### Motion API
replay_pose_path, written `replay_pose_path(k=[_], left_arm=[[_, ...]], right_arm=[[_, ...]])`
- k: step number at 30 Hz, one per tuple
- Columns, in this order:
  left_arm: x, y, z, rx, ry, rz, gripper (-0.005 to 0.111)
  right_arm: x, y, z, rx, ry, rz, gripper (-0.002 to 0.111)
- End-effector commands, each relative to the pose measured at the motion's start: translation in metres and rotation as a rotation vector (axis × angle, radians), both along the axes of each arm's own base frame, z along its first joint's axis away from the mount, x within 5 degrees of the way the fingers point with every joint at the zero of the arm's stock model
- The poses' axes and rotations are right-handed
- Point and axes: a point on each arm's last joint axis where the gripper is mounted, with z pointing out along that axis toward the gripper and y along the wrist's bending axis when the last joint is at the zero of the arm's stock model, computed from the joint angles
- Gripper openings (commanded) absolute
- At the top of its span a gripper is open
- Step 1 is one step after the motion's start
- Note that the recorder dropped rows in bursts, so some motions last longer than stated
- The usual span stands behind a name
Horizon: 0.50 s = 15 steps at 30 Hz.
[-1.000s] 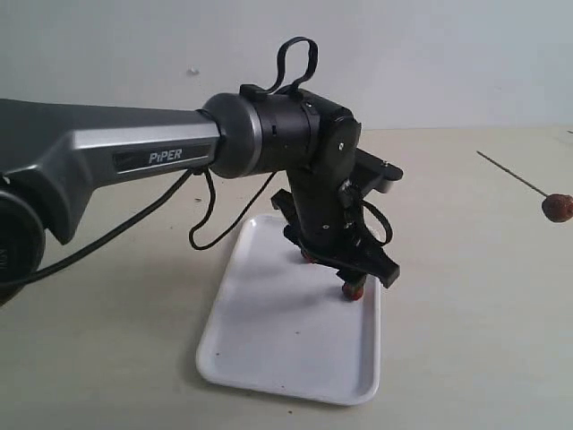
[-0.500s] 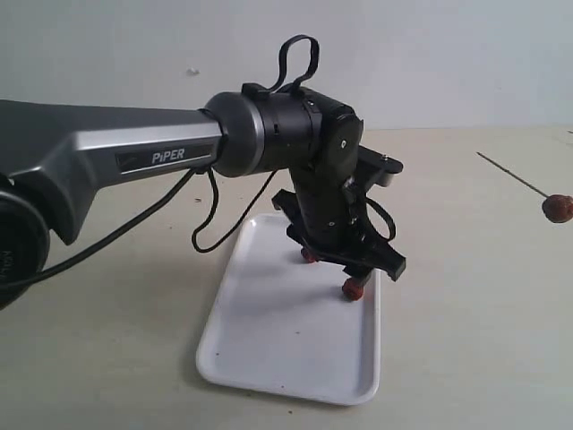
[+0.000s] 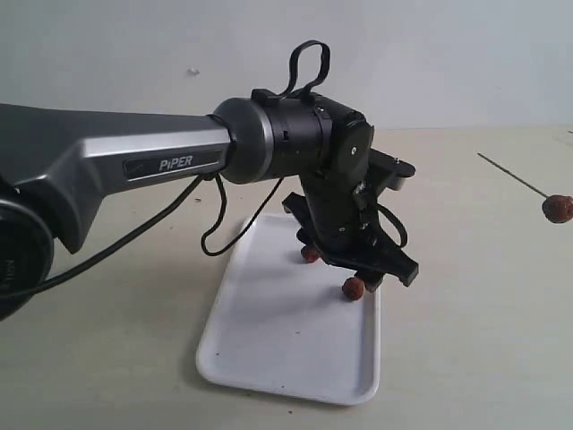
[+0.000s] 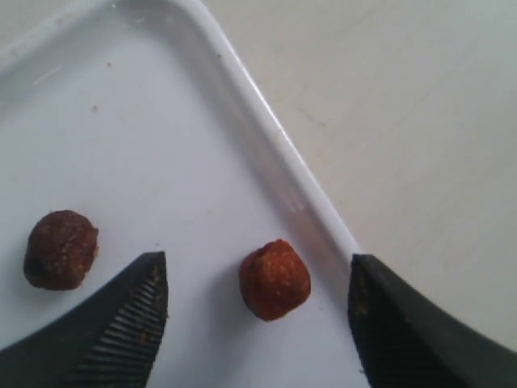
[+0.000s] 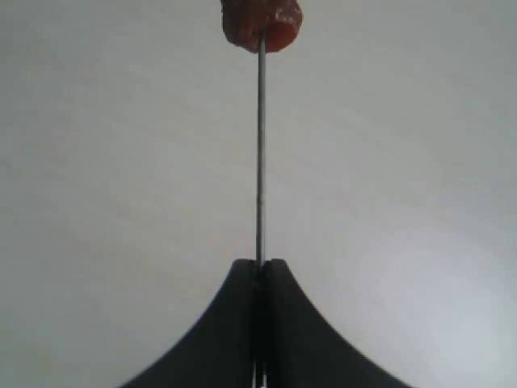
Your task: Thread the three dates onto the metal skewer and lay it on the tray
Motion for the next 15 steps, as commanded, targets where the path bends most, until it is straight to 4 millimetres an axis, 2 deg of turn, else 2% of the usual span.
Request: replay_pose_path(k=[1,6,15], left_arm=[[-0.002,-0.004,0.002,-0.019,-0.006,0.003,0.063],[-0.001,-0.004,-0.001,-0.014,-0.002,0.003,0.063],[-0.001,-0.004,-0.022,0.025,0.027,0.003,0.063]], right_arm=[[0.000,-0.002,0.000,-0.004,-0.003,-0.010,0.000],[0.000,-0.002,0.000,-0.004,-0.003,-0.010,0.000],[0.000,-0.002,0.000,-0.003,-0.004,-0.012,0.000]])
